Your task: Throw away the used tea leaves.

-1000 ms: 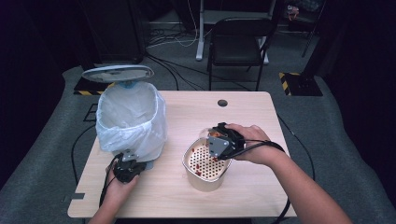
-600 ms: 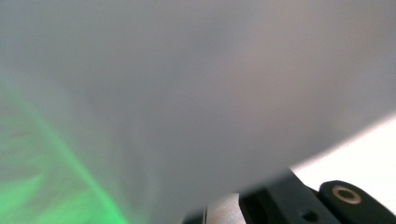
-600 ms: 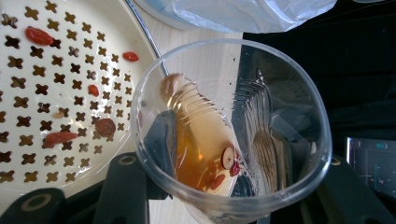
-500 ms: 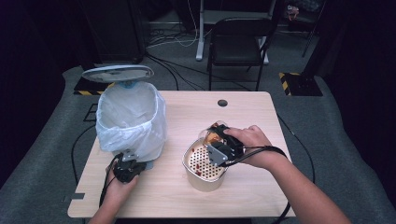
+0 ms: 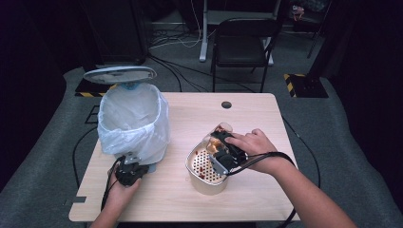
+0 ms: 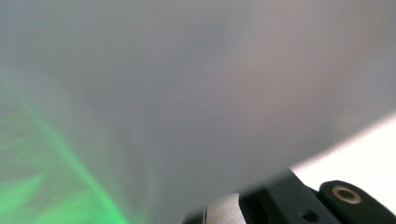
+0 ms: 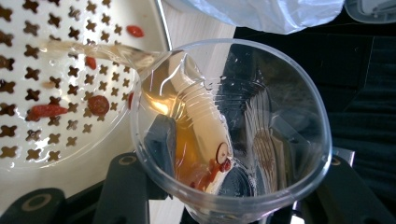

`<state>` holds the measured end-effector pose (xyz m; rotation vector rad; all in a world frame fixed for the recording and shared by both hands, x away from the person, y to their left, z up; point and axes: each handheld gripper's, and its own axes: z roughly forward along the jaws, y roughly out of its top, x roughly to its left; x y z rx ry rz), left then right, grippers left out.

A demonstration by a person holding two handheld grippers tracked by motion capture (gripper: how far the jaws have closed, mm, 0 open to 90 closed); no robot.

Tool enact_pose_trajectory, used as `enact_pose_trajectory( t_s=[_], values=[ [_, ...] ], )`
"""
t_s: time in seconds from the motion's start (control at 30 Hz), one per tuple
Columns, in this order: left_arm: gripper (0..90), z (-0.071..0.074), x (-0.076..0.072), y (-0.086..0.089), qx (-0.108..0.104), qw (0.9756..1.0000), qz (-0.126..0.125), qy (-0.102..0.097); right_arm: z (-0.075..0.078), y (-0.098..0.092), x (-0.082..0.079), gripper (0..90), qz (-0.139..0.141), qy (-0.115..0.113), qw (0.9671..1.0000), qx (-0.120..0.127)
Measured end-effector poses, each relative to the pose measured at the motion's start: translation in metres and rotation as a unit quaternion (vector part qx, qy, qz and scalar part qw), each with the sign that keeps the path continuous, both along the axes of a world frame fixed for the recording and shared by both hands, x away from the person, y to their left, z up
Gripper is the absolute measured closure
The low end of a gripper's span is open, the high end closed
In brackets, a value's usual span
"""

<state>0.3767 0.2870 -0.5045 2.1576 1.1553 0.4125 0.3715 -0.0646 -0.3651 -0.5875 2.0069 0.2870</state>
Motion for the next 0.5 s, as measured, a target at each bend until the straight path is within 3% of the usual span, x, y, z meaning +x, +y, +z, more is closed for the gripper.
enact_pose_trajectory(
  t_s=[0.17,0.4,0.47,0.5],
  values=[
    [90.0,0.0,0.0,0.0,0.001,1.0,0.0,-0.001,-0.006,0.003,-0.001,51.0,0.003,-0.026,0.9991,-0.033],
    [90.0,0.0,0.0,0.0,-0.001,1.0,0.001,0.0,-0.012,0.006,-0.003,51.0,0.007,-0.055,0.9972,-0.051],
    [90.0,0.0,0.0,0.0,0.0,1.0,0.0,0.0,-0.014,0.007,-0.007,51.0,0.012,-0.094,0.9919,-0.084],
    [90.0,0.0,0.0,0.0,0.0,1.0,0.0,0.0,-0.014,0.007,-0.007,51.0,0.012,-0.094,0.9919,-0.084]
  ],
)
